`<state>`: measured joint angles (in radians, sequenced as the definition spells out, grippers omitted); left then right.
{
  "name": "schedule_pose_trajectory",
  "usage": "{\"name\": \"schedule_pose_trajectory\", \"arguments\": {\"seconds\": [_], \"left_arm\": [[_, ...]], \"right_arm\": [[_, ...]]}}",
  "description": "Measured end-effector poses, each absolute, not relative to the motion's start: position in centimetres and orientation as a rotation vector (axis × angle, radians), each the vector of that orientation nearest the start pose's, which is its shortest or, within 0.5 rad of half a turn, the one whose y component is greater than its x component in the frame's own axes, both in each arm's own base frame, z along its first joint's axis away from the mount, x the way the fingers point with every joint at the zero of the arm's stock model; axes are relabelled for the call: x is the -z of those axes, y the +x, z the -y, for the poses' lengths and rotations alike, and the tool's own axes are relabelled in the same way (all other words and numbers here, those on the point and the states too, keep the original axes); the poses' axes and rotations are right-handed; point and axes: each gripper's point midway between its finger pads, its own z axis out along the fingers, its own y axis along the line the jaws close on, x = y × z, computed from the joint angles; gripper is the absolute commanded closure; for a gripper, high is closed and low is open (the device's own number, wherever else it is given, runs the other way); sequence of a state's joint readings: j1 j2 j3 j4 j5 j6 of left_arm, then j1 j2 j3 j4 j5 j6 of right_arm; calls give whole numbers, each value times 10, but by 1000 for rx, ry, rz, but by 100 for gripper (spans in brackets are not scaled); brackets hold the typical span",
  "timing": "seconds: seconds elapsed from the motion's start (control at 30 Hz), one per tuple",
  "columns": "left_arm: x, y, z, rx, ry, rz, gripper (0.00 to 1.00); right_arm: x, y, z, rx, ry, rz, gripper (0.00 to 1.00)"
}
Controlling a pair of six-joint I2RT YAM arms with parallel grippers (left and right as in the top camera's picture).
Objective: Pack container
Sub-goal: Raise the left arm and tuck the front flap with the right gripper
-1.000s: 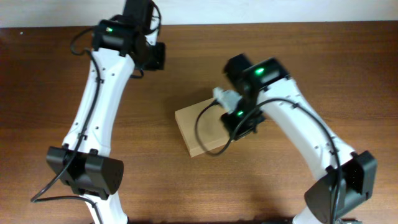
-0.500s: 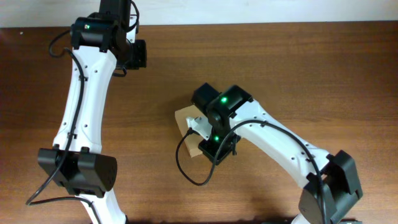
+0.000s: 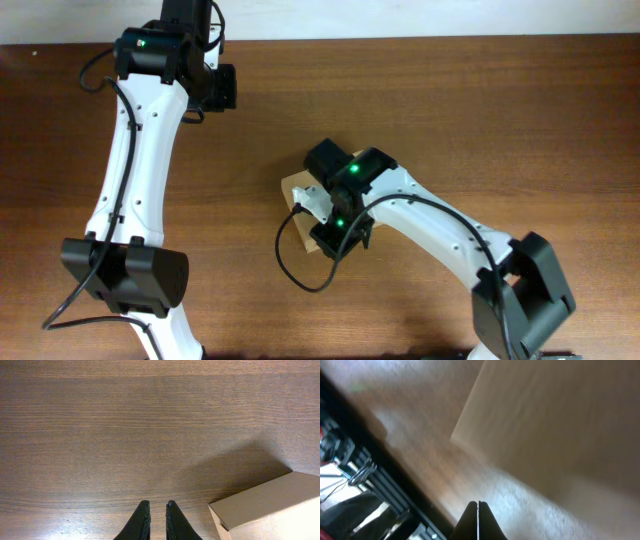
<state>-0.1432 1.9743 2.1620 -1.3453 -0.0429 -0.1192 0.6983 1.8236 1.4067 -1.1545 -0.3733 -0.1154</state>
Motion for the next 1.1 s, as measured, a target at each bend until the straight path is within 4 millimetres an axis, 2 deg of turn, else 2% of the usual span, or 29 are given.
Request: {"name": "schedule_pose_trajectory", "arguments": {"seconds": [0.23,0.5,0.6,0.9,1.0,1.1], "left_arm": [[-234,444,54,-9,22,-2746,89],[-234,444,53,-13,22,-2746,88],[-234,444,53,-13,22,-2747,88],[-233,441,53,-15,22,-2756,88],[-233,441,53,-15,22,-2756,88],[-233,442,53,-14,22,-2752,88]], "right_arm": [[-73,231,-277,-600,-1228,-2913,96],[-73,243,-283,-613,-1182,-2876,96],[-73,253,-280,-616,-1142,-2870,96],[-73,287,-252,-615,-964,-2893,96],[-74,285,-249,-635,-967,-2901,96],[-79,272,-248,-681,-1018,-2932,96]]}}
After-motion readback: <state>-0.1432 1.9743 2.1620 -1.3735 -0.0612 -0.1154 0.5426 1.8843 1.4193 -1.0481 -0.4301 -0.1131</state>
